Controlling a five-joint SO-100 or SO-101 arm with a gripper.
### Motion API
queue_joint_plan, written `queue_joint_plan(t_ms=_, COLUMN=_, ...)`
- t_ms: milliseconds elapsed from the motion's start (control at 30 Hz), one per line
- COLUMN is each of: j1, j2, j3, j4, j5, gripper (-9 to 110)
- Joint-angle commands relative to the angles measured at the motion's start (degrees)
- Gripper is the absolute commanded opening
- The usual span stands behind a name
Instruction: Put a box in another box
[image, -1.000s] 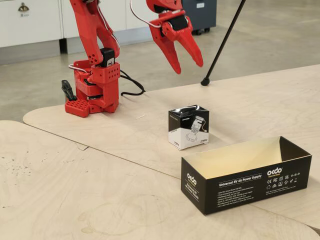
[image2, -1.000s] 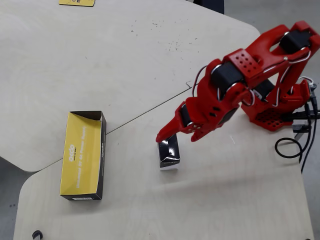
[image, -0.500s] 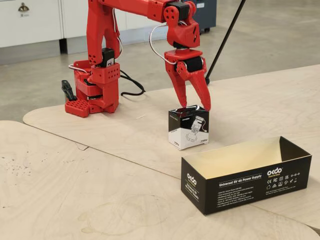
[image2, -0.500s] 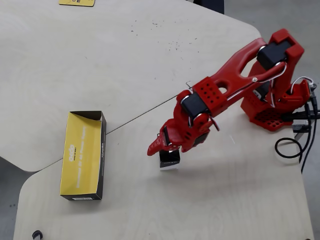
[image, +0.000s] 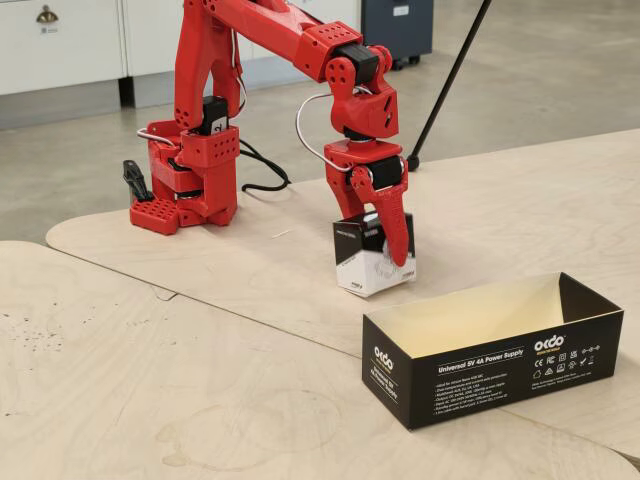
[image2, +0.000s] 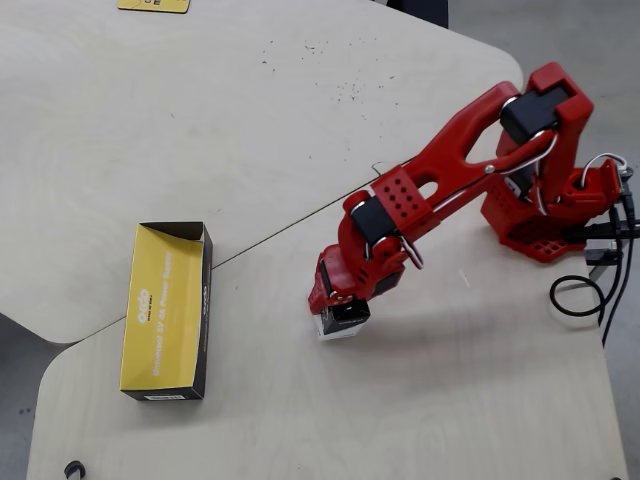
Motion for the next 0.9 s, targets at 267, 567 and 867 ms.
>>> queue_joint_plan(t_ms=267, j1=4.2, j2=12.7, j3=-16.5, j4=15.6, j5=-6.2, gripper=11)
queue_joint_plan(t_ms=567, j1=6.8, j2=1.2, j3=-48.8, j4=22.7, j5=-11.2, gripper=10)
queue_joint_plan(t_ms=867, j1=8.7, j2=-10.3, j3=-51.2, j4=3.0, j5=-17.8, gripper=8)
